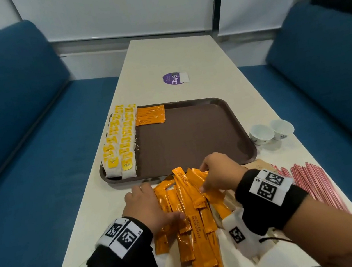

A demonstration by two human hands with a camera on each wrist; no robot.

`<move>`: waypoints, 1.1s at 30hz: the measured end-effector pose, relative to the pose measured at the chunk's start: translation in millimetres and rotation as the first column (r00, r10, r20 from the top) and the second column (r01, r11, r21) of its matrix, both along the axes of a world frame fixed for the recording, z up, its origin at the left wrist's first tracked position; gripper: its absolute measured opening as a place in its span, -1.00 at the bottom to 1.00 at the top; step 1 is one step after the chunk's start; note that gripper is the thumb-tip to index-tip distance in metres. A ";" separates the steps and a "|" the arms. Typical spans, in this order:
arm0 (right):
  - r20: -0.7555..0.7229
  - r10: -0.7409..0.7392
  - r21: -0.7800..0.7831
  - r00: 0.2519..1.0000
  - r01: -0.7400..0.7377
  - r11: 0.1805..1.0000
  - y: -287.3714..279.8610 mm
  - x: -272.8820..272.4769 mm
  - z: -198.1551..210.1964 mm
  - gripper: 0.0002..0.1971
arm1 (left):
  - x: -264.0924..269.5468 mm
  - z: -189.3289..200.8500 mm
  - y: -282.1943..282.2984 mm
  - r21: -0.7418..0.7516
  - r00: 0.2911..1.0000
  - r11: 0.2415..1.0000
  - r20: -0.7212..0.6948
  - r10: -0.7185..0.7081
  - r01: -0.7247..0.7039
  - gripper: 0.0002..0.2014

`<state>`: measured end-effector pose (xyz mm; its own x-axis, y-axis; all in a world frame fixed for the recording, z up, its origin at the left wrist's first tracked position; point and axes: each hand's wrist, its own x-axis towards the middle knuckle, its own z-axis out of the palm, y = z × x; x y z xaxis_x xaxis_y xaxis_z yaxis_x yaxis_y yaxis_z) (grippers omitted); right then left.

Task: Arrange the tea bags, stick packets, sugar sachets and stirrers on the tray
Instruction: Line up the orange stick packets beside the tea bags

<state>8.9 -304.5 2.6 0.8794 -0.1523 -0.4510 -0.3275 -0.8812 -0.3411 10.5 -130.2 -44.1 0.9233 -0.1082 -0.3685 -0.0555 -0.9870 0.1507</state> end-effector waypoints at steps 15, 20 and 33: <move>-0.098 -0.001 0.098 0.995 0.011 0.995 44.2 -14.0 -38.1 -0.68 | 2.9 -6.3 -3.7 -0.276 0.980 0.953 -0.186 0.077 -0.127 -0.45; -0.089 -0.021 0.214 0.996 0.040 0.976 40.8 -11.4 -38.0 -0.89 | 14.6 -9.8 -1.0 -0.528 0.940 0.819 -0.340 0.037 -0.223 -0.71; -0.058 0.032 0.213 0.998 -0.019 0.977 32.4 -2.7 -37.2 -0.90 | 25.8 -7.8 -6.5 -0.557 0.754 0.610 -0.649 0.104 -0.564 -0.17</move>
